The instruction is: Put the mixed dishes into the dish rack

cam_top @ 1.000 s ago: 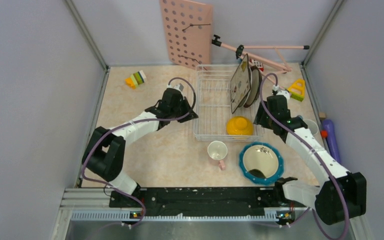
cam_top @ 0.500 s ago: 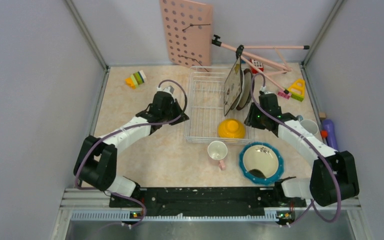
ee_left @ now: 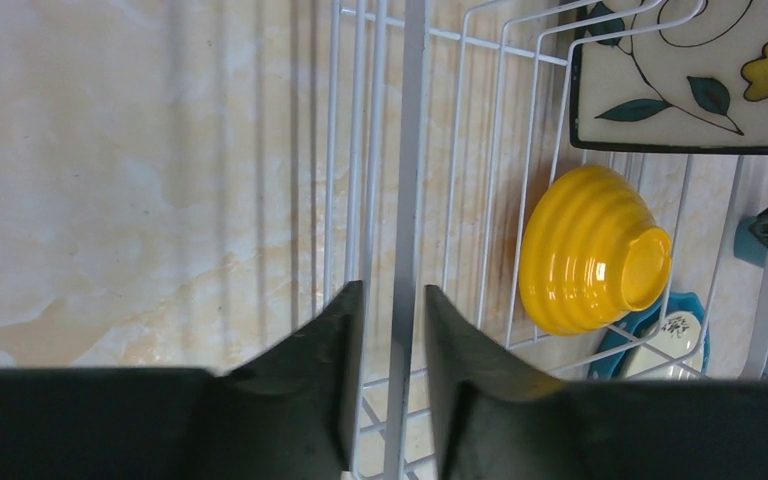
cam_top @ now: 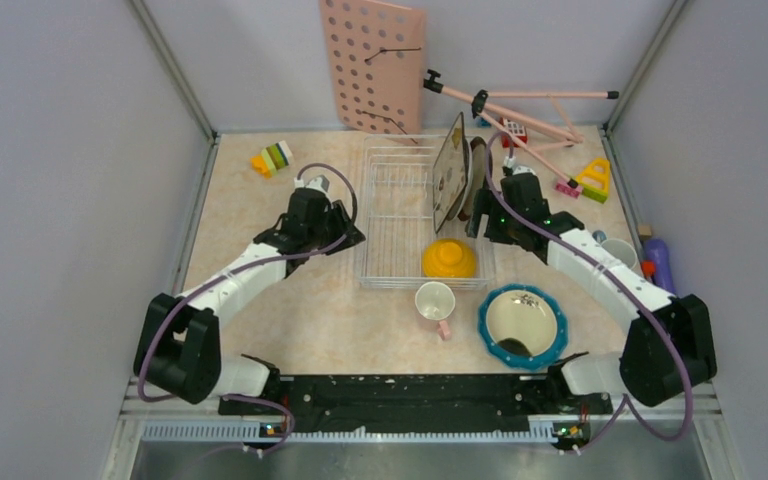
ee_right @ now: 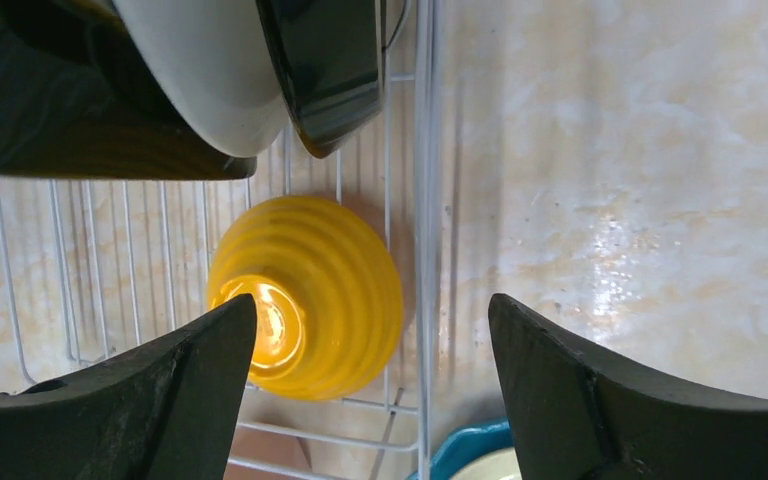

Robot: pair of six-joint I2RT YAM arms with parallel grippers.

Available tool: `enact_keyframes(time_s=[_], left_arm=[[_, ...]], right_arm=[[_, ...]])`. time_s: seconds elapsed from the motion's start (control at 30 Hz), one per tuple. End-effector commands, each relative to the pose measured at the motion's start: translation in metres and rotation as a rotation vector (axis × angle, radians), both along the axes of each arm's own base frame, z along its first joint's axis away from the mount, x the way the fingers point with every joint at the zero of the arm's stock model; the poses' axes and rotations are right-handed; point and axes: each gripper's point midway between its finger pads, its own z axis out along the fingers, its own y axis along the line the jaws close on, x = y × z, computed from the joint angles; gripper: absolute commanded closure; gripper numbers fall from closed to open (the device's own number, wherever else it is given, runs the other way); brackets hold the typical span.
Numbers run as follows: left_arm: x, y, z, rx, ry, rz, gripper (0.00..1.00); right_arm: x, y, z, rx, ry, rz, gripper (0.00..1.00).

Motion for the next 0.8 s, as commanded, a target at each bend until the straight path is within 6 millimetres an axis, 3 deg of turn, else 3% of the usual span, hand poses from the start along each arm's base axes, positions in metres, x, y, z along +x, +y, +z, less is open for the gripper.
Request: enact_keyframes(time_s=[0.0, 0.13, 0.17, 0.2, 0.23, 0.33, 0.4, 0.6, 0.77], left_arm=[[0.0, 0.007, 0.031, -0.015, -0.091, 0.014, 0.47], [-0.01, 0.021, 0.044, 0.027, -0.123, 0.04, 0.35], [-0.013, 0.026, 0.046, 0.038, -0.13, 0.054, 0.25], [-0.016, 0.029, 0.05, 0.044, -0.147, 0.057, 0.09], [-0.021, 0.032, 0.05, 0.048, -0.162, 0.054, 0.03], [-0.034, 0.035, 0.057, 0.038, -0.231, 0.023, 0.02], [-0.04, 0.038, 0.06, 0.036, -0.277, 0.015, 0.02], [-0.052, 0.05, 0.065, 0.019, -0.401, 0.042, 0.02], [-0.059, 0.063, 0.06, 0.037, -0.461, 0.087, 0.01]], right_arm=[[-0.011, -0.017, 0.045, -0.051, -0.099, -0.006, 0.16], [-0.039, -0.039, 0.047, -0.097, -0.082, -0.046, 0.16], [-0.045, -0.046, 0.049, -0.101, -0.08, -0.077, 0.16], [-0.052, -0.052, 0.05, -0.106, -0.078, -0.101, 0.16], [-0.059, -0.056, 0.051, -0.101, -0.078, -0.12, 0.16], [-0.079, -0.058, 0.055, -0.046, -0.063, -0.137, 0.13], [-0.096, -0.052, 0.056, 0.02, -0.02, -0.132, 0.01], [-0.13, -0.042, 0.042, 0.064, 0.056, -0.013, 0.01], [-0.158, -0.019, 0.029, 0.17, 0.142, 0.044, 0.06]])
